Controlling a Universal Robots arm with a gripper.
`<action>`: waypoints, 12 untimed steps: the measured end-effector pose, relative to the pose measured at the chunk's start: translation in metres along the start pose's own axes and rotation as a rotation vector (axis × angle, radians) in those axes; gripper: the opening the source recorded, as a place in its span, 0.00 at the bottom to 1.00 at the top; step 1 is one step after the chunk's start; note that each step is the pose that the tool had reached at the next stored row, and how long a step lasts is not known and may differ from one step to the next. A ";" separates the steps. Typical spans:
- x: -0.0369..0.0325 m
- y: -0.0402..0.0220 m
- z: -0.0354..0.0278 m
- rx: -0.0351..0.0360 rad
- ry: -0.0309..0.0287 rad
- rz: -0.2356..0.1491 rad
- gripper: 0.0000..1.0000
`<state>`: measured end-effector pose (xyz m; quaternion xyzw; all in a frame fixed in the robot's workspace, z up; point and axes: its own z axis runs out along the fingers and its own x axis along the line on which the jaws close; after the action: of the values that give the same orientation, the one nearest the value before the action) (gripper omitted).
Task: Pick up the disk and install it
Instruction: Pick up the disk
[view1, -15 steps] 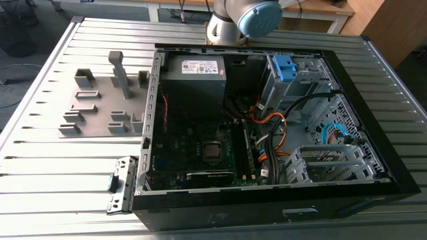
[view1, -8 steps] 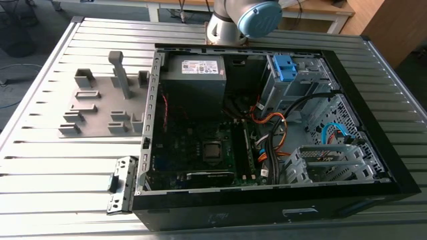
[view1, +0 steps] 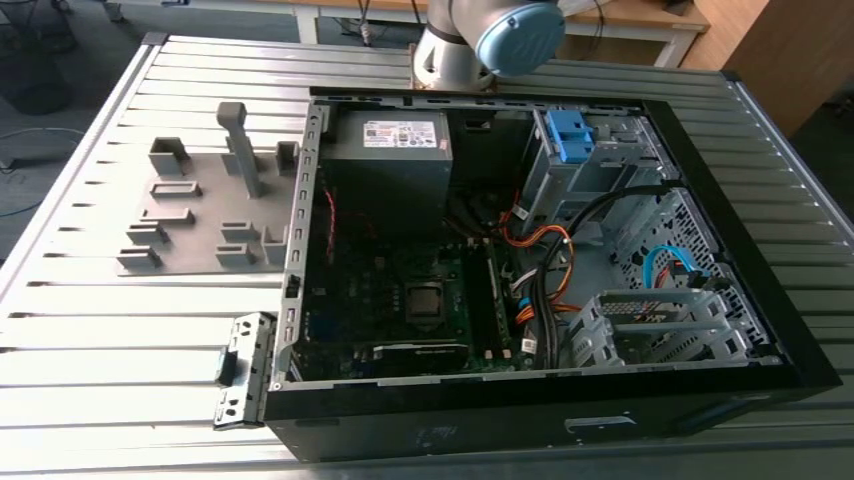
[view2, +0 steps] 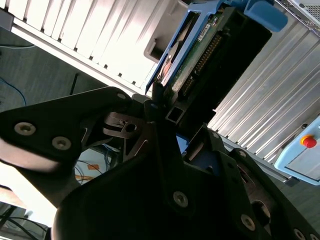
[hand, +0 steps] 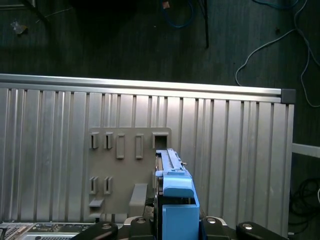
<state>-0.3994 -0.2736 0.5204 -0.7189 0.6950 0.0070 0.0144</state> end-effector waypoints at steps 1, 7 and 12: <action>0.0023 0.0000 -0.0001 0.0000 0.0002 0.000 0.36; 0.0182 0.0005 -0.0005 0.0000 0.0044 0.000 0.36; 0.0326 0.0010 -0.0009 -0.0002 0.0087 0.000 0.36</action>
<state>-0.3993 -0.3062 0.5203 -0.7189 0.6950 0.0040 0.0113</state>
